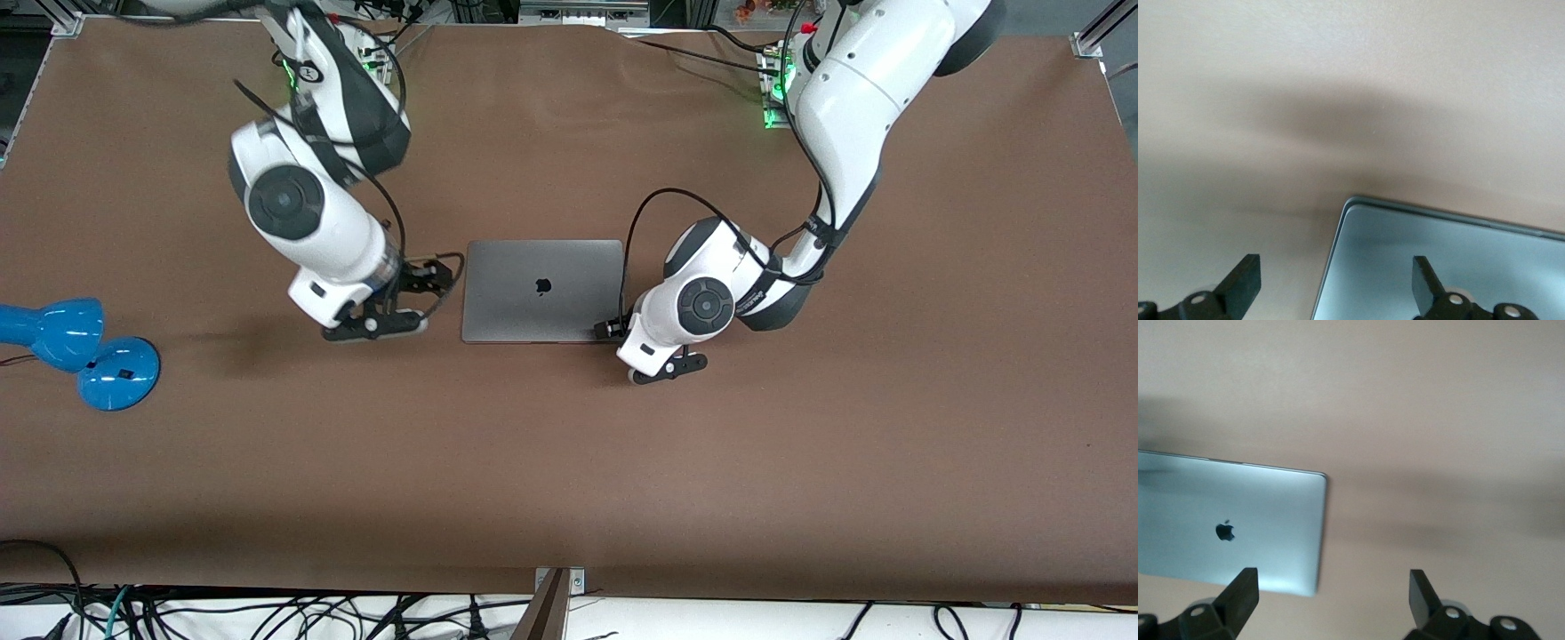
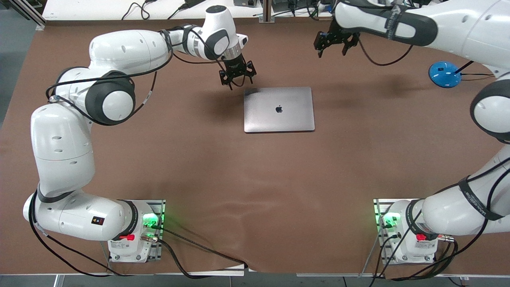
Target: Close laptop with both arms from behind
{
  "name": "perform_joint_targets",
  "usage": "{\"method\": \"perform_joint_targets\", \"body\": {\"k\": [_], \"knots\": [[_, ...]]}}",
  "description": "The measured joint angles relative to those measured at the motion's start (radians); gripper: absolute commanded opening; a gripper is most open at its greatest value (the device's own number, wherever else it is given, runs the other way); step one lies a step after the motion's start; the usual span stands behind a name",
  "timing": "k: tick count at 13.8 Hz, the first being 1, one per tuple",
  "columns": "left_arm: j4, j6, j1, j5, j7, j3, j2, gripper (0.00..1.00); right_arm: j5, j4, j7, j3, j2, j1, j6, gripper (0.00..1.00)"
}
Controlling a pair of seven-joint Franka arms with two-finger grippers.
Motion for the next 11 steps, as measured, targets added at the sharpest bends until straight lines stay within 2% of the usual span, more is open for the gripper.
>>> {"method": "perform_joint_targets", "body": {"k": [6, 11], "knots": [[-0.008, -0.237, 0.030, -0.020, -0.003, -0.026, -0.244, 1.00, -0.010, -0.001, -0.001, -0.024, -0.172, -0.069, -0.133, 1.00], [-0.084, -0.353, 0.134, -0.061, 0.084, -0.035, -0.479, 1.00, -0.010, -0.003, -0.001, -0.067, -0.253, -0.075, -0.191, 1.00]]}}
